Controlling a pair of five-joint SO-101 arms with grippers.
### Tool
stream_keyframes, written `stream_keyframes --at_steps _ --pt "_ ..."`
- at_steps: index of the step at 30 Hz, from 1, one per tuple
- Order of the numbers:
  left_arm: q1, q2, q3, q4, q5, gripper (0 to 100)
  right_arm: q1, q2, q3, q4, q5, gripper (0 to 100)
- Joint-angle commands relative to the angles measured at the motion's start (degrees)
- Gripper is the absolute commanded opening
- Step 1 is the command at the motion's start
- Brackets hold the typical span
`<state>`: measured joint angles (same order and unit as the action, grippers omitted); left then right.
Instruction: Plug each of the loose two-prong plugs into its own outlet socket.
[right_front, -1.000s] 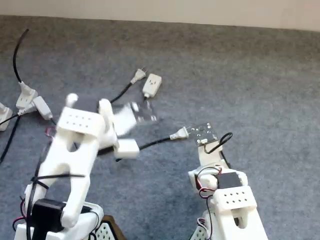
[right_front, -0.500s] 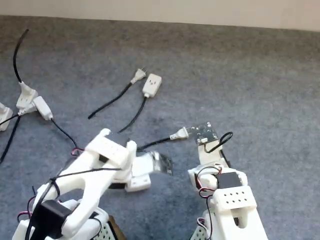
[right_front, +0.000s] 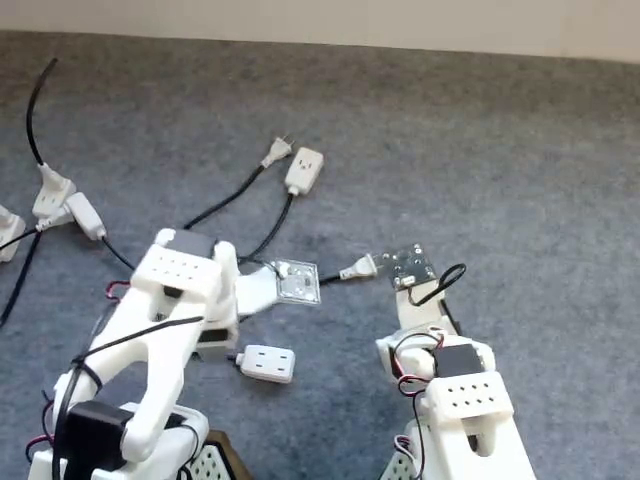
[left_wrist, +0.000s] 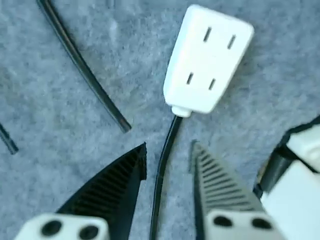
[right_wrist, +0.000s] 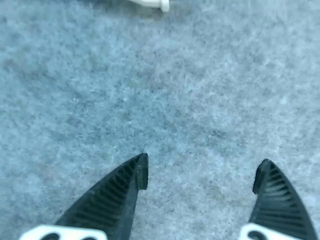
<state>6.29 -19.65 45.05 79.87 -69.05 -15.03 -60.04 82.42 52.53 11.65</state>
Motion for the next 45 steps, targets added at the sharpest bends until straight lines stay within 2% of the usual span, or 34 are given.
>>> stream_keyframes --at_steps 1,4,6,8,12,15,17,22,27,30,33,39,42,45 --pt "-2.8 -1.2 -5.8 5.0 -4.0 22 -0.8 -0.4 -1.0 -0.9 0.5 32.1" --pt "-5.3 -1.2 -10.3 5.5 -0.2 22 -0.8 -0.4 -1.0 -0.9 0.5 32.1" --pt "-6.5 -1.1 -12.9 2.2 7.6 22 -0.8 -0.4 -1.0 -0.9 0.5 32.1" --pt "-7.4 -1.0 -14.0 -5.1 21.2 22 -0.6 -0.4 -1.0 -0.9 0.4 32.1" --pt "-10.0 -0.7 -10.1 -22.6 53.5 22 -0.6 -0.4 -1.4 -1.0 0.2 32.1" --pt "-10.9 -0.7 -2.8 -35.2 69.9 22 -0.9 -0.7 -2.1 -1.1 0.1 32.1" --pt "-12.2 -0.7 0.6 -40.9 71.7 22 -2.2 -0.3 -4.9 -1.1 0.1 32.1" --pt "-16.7 -0.7 6.3 -49.8 71.9 22 -11.0 -0.7 -10.0 -1.1 0.5 32.1" --pt "-18.5 -0.7 7.6 -51.7 71.9 22 -14.4 0.3 -20.4 -3.7 -0.3 32.1" --pt "-18.8 -0.7 7.6 -51.5 71.9 22 -14.3 6.5 -26.0 -3.6 -10.7 32.1" --pt "-19.9 -0.7 7.5 -51.6 72.0 22 -14.3 19.1 -32.4 -1.9 -18.0 32.1" --pt "-21.7 -0.7 7.6 -51.7 77.1 22 -14.5 44.8 -58.6 15.4 -37.5 32.0" --pt "-20.9 -0.7 7.8 -51.7 77.5 22 -14.5 55.5 -69.1 18.6 -40.7 32.0" --pt "-18.9 -0.7 8.0 -51.5 77.5 22 -14.5 63.5 -73.0 18.3 -43.3 32.0"
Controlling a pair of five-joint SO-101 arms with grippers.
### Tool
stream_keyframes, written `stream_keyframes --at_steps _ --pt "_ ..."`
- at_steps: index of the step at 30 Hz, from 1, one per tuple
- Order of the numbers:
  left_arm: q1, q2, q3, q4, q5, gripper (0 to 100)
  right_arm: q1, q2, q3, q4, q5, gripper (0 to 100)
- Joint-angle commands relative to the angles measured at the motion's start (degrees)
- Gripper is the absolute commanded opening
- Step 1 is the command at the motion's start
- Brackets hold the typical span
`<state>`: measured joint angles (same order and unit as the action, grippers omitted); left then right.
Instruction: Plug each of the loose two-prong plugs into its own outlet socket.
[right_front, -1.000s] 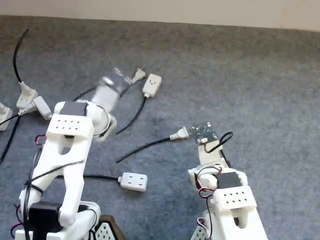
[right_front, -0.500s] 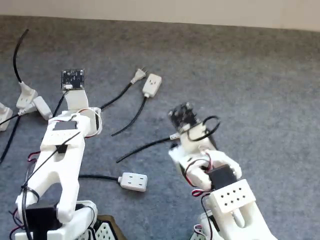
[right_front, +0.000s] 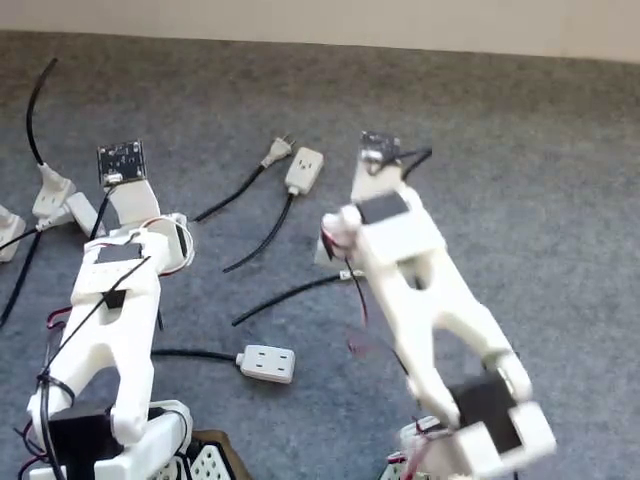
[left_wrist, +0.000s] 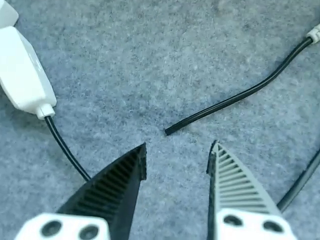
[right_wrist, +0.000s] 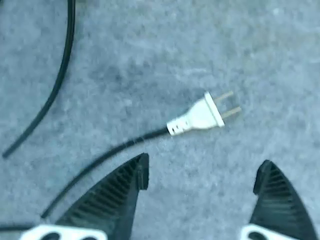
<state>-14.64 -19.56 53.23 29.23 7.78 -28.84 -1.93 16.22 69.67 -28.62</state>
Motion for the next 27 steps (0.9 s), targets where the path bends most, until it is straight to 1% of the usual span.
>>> stream_keyframes --at_steps 1,2,5,6,8,10,13,14,15,17,24,27 --pt "2.9 -0.8 -0.2 -0.9 0.7 22 -0.6 7.4 -7.8 1.2 -4.3 31.2" --pt "3.6 -0.8 0.3 -0.9 0.7 22 -0.6 8.8 -8.9 1.1 -5.5 29.0" --pt "5.9 -1.0 1.7 -1.1 0.4 22 -0.7 11.7 -12.8 1.2 -7.8 18.0" --pt "6.5 -1.1 1.8 -1.1 0.4 22 -0.7 12.2 -13.7 1.2 -7.9 16.6" --pt "6.7 -1.1 1.8 -1.1 0.4 22 -0.7 12.4 -14.6 1.1 -10.6 17.1" --pt "6.7 -1.1 1.8 -1.1 0.4 22 -0.7 12.6 -14.6 0.9 -16.0 17.1" --pt "6.8 -1.0 1.8 -1.1 0.4 22 -0.6 12.8 -13.6 -0.7 -26.2 17.0" --pt "6.8 -1.0 1.8 -1.1 0.4 22 -0.6 12.8 -12.0 -0.7 -28.9 17.0" --pt "6.8 -0.9 1.8 -1.1 0.4 22 -0.6 12.8 -10.7 -0.9 -30.1 17.0" --pt "6.9 -0.9 1.8 -1.1 0.4 22 -0.6 12.7 -8.6 -0.9 -30.3 17.0" --pt "6.9 -0.8 1.8 -1.1 0.4 22 -0.7 12.8 -8.0 -1.1 -30.6 17.0" --pt "6.9 -0.8 1.9 -1.1 0.4 22 -0.6 14.0 -7.9 -3.6 -32.1 17.0"
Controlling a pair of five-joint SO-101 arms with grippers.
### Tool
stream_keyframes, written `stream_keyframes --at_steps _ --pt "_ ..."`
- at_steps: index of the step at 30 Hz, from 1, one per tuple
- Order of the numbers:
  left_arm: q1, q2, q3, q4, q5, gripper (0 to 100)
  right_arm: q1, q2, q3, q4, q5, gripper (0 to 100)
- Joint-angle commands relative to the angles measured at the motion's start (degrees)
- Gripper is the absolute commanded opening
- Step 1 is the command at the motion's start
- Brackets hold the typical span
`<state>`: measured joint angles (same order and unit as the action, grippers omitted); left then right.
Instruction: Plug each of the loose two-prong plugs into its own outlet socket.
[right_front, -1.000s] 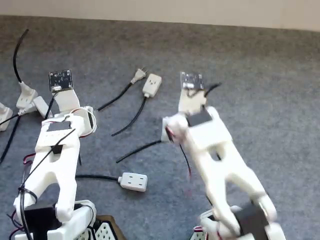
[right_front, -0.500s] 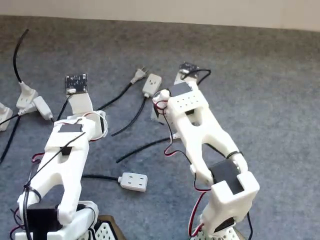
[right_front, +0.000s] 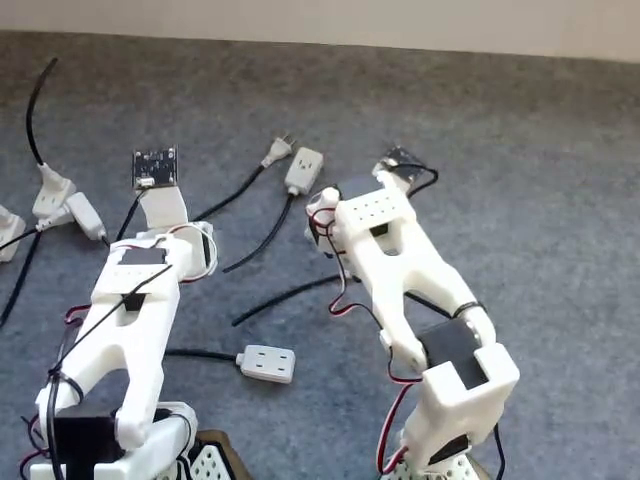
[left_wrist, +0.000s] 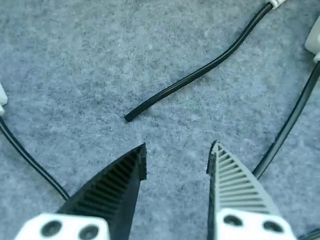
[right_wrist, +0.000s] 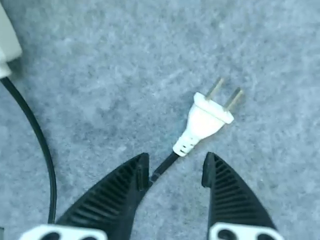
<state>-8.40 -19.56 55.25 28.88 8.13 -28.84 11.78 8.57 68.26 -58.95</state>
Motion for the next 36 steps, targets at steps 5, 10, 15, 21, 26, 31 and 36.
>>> stream_keyframes --at_steps 5,10,15,21,26,31,36 --pt "0.7 -0.8 -0.1 -0.7 0.0 22 -0.6 7.4 -1.4 -2.9 -3.4 17.0" --pt "0.7 -0.8 -0.1 -0.7 0.0 22 0.4 12.3 -4.5 -2.3 -3.5 17.0" --pt "1.5 -0.7 0.0 -0.7 0.0 22 2.7 11.4 -4.5 -2.3 -3.5 16.3" --pt "1.8 -0.7 0.0 -0.7 0.0 22 5.2 11.3 -4.5 -2.9 -1.0 5.8" --pt "1.8 -0.7 0.7 -0.7 0.0 22 5.5 11.4 -4.5 -2.9 2.5 2.9" --pt "1.8 -0.7 0.7 -0.7 0.0 22 5.8 10.9 -4.7 -2.9 6.4 0.4" --pt "1.8 -0.7 0.7 -0.8 0.0 22 7.2 10.9 -15.1 5.5 6.8 0.4"
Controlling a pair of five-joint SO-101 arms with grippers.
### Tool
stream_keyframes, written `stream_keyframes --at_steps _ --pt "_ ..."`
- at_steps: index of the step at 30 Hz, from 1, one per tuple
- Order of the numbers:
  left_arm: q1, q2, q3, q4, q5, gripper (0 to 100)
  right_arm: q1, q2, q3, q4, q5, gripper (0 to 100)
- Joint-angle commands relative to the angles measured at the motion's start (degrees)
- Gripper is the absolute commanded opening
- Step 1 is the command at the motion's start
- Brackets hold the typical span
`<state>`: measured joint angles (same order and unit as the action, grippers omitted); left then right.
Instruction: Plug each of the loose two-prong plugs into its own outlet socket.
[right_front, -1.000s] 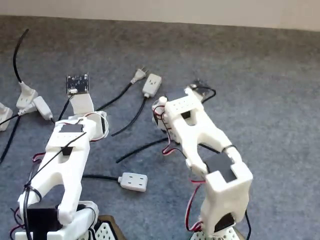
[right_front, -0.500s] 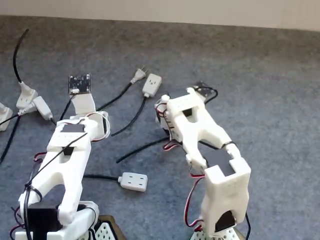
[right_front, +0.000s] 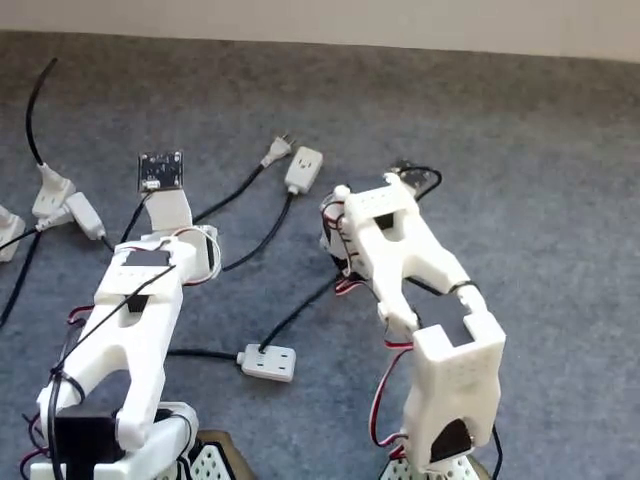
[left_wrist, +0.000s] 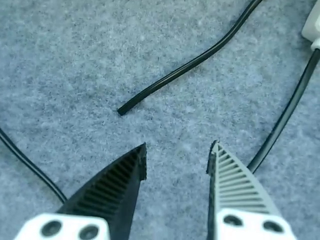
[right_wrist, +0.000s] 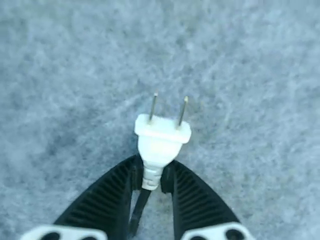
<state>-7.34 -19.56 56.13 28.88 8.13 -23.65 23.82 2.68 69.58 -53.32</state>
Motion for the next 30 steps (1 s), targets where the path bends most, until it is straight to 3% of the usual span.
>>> stream_keyframes --at_steps 1,5,8,9,13,15,19,22,27,30 --pt "0.7 -0.7 -0.2 -0.8 0.0 22 2.1 -1.2 -12.9 7.6 1.8 0.5" --pt "0.7 -0.7 -0.2 -0.8 0.0 22 1.4 -1.0 -29.9 22.0 9.5 0.8" --pt "0.7 -0.7 -0.2 -0.8 0.0 22 1.3 -0.8 -41.8 31.3 20.9 0.9" --pt "0.7 -0.7 -0.2 -0.8 0.0 22 1.3 -1.0 -43.9 31.6 27.6 0.6" --pt "0.7 -0.7 -0.1 -0.8 0.0 22 2.5 -0.6 -38.9 31.4 67.0 0.5" --pt "0.7 -0.7 -0.1 -0.8 -0.1 22 2.7 -0.3 -32.7 31.4 79.0 0.5" --pt "0.5 -0.7 -0.4 -0.4 -0.7 22 1.5 -0.8 -25.0 29.3 80.9 0.5" --pt "0.7 -1.3 -1.1 1.2 -9.7 22 1.5 -3.3 -25.0 28.8 80.7 0.5" --pt "2.2 -1.2 -10.7 18.5 -12.3 22 -0.9 -17.5 -24.5 29.1 77.7 0.5" --pt "5.9 -1.3 -14.8 26.2 -19.3 25 -4.4 -30.1 -21.4 28.8 74.8 0.5"
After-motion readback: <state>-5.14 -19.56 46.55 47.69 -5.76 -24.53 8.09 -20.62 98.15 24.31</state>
